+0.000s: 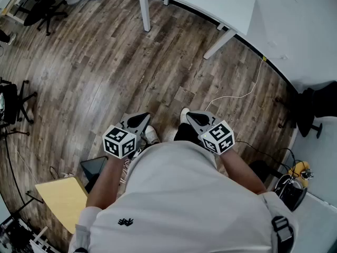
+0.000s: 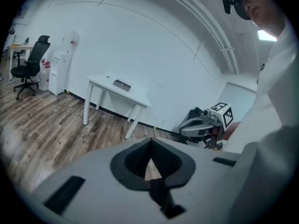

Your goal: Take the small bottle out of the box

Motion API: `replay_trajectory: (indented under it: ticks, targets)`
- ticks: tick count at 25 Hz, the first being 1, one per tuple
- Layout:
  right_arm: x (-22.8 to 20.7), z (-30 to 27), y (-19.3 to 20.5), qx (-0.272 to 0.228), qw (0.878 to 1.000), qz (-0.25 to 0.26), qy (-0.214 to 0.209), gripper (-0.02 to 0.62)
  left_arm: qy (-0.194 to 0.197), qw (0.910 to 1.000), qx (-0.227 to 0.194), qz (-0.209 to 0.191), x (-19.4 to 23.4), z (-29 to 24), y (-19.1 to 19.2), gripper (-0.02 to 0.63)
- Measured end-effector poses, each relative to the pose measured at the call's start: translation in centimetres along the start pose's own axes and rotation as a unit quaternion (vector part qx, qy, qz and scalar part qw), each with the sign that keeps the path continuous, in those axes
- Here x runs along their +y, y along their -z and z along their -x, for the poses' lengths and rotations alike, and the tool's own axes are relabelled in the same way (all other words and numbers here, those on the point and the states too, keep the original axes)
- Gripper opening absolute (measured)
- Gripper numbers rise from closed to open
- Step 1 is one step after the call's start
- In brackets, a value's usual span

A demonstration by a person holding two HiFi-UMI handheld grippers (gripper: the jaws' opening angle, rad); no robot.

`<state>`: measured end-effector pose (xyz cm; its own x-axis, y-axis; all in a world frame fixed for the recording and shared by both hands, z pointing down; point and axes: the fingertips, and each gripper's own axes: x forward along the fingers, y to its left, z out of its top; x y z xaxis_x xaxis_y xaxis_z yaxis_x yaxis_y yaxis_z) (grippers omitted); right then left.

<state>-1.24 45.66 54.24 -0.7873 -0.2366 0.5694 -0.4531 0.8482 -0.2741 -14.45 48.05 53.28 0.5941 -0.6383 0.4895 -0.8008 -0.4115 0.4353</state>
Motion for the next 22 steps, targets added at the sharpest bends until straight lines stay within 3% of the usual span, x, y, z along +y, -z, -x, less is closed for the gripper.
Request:
replay_trajectory:
  ticks: [7,15,22]
  targets:
    - [-6.0,4.1,-1.1,-0.027,1.0,0.002,0.013,0.005,0.024,0.9993,0.012,-0.027,-4.6,-7.2,-4.0,0.006]
    - [-15.3,8.7,0.4,-0.045,0.998,-0.04,0.027,0.006,0.041,0.9958,0.025,-0.078,-9.0,-16.9,-10.2,0.006]
    - [-19.8,7.8,0.0,-0.058,0.997,-0.055,0.017,0.011,0.027,0.9954,0.04,-0.083,-8.4,-20.5,-12.0,0.006]
